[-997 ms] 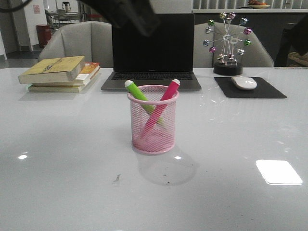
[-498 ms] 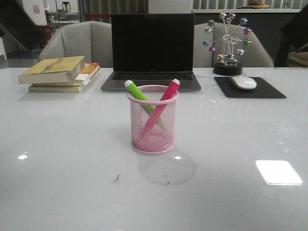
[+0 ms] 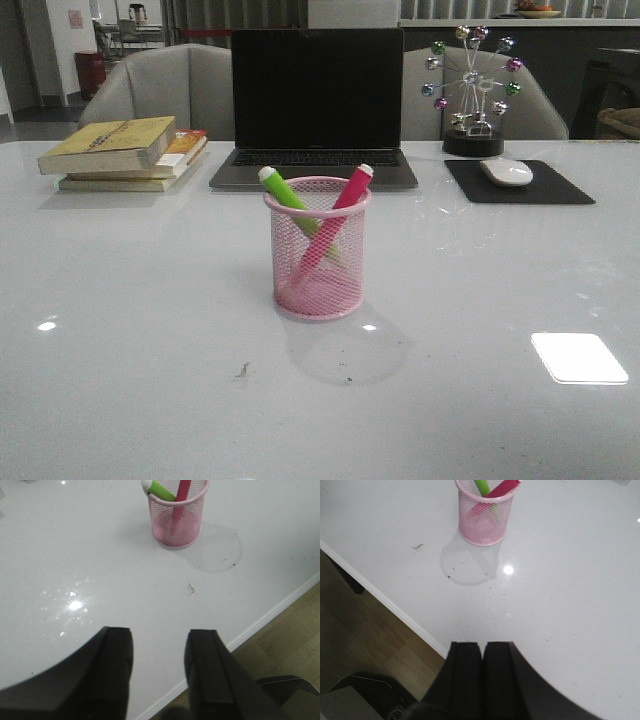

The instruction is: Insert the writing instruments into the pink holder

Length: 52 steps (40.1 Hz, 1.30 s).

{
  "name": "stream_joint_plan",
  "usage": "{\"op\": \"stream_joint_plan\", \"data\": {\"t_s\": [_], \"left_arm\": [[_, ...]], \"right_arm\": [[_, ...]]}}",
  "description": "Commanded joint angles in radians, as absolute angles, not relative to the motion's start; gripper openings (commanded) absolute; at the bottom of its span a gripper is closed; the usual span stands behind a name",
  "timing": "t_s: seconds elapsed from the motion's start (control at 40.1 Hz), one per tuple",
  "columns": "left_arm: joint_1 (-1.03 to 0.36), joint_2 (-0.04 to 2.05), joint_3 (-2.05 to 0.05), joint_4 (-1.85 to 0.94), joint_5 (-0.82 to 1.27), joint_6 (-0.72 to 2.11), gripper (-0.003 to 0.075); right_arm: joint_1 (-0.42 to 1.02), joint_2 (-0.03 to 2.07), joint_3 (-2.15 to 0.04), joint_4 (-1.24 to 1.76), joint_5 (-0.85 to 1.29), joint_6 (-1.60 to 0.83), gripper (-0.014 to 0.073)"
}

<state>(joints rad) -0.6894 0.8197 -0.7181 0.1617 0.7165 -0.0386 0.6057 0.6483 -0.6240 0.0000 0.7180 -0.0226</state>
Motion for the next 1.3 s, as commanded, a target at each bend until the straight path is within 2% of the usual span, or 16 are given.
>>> {"op": "stream_joint_plan", "data": {"t_s": [0.0, 0.125, 0.673, 0.797, 0.947, 1.071, 1.271], "left_arm": [[-0.69, 0.814, -0.744, 0.169, 0.632, -0.05, 0.0183], [-0.69, 0.818, -0.744, 0.169, 0.632, -0.05, 0.0089], [-0.69, 0.787, -0.727, 0.176, 0.62, -0.048, 0.0092], [-0.58, 0.699, -0.67, 0.188, 0.565, -0.048, 0.0092], [-0.373, 0.525, -0.497, 0.146, 0.317, -0.048, 0.0092], [-0.224, 0.363, -0.343, 0.081, 0.191, -0.048, 0.0092], [-0.085, 0.153, -0.153, 0.045, 0.1, -0.048, 0.0092]], "right_arm": [[0.602, 0.643, -0.648, -0.016, 0.638, -0.022, 0.002], [0.602, 0.644, -0.648, -0.016, 0.642, -0.022, 0.0027], [0.602, 0.644, -0.648, -0.016, 0.642, -0.022, 0.0027], [0.602, 0.644, -0.648, -0.016, 0.643, -0.022, 0.0027], [0.602, 0.644, -0.648, -0.016, 0.643, -0.022, 0.0027], [0.602, 0.644, -0.648, -0.016, 0.643, -0.022, 0.0027], [0.602, 0.644, -0.648, -0.016, 0.643, -0.022, 0.0027]]}}
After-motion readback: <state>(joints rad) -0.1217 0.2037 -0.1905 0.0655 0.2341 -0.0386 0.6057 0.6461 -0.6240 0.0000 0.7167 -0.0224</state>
